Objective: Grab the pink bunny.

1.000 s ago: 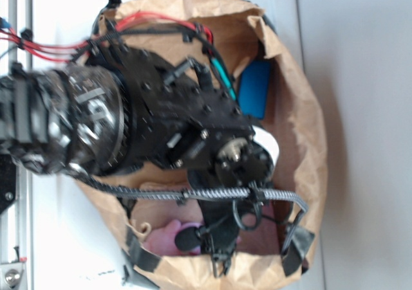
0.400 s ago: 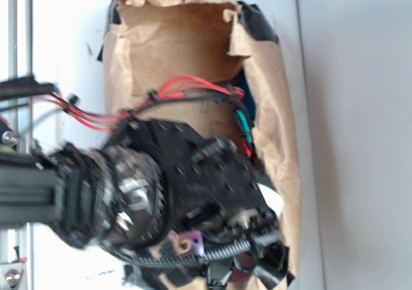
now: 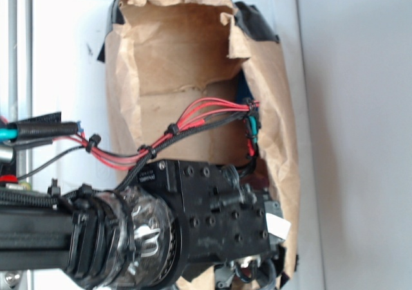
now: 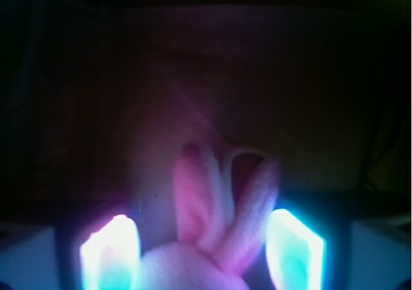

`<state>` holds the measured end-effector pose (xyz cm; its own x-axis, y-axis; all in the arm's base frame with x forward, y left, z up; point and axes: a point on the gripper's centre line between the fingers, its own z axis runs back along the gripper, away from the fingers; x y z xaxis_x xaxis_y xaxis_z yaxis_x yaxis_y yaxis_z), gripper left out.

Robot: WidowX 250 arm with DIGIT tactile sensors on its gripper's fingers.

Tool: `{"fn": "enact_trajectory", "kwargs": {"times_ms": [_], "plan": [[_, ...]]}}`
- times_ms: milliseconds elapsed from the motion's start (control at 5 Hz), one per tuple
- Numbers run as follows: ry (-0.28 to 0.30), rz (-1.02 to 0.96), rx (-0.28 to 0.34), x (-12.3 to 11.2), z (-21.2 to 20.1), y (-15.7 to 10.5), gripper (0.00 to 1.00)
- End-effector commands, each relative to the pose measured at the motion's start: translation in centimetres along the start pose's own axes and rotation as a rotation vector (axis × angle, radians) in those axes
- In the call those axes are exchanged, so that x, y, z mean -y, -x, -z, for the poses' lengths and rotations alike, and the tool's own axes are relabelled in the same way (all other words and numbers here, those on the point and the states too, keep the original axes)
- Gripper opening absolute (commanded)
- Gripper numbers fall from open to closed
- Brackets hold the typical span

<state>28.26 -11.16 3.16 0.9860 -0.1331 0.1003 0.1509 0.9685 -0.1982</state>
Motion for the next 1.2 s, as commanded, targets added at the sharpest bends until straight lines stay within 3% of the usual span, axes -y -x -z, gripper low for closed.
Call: {"fn": "enact_trajectory", "kwargs": {"times_ms": [0, 200, 400, 600, 800, 1000], "plan": [[-0.019, -0.001, 0.074, 2.2, -1.3, -0.4, 0.0], [0.0, -0.059, 0.106, 0.2, -2.9, 0.8, 0.0], [0.036, -0.228, 0.188, -2.8, -7.2, 1.8, 0.0], [0.031, -0.315, 0.272, -4.6, -11.2, 2.6, 0.0], [0.065, -0.348, 0.304, -5.2, -13.3, 2.8, 0.0], [0.048, -0.366, 0.291, -6.1, -14.0, 2.3, 0.0]]}}
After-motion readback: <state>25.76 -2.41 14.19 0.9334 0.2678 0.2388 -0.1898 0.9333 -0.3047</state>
